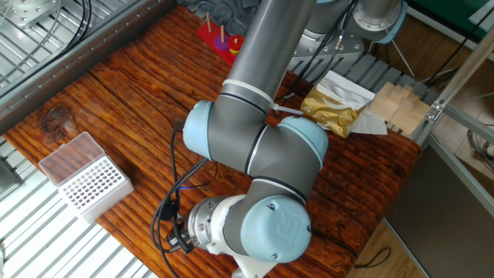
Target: Insert a medium pipette tip into the holder for medium pipette tips
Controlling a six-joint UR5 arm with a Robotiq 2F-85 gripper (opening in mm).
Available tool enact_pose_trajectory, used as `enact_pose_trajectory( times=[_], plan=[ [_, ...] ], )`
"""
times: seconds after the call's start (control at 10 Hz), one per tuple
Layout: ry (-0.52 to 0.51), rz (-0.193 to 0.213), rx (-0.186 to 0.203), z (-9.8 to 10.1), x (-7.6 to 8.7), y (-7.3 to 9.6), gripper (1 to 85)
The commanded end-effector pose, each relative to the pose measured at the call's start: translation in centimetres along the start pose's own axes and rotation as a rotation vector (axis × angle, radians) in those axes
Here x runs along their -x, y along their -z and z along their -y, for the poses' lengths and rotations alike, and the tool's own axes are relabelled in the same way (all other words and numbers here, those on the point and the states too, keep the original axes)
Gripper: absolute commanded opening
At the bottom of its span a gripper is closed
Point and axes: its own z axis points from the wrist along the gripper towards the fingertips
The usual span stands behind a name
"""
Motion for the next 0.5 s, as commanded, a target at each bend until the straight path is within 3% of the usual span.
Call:
enact_pose_trajectory(
  times=[0.0,0.4],
  plan=[
    [-0.015,0.012,-0.011,0.42,0.10,-0.03,4.3],
    [-0.022,0.015,-0.013,0.65,-0.05,0.10,1.0]
  ],
)
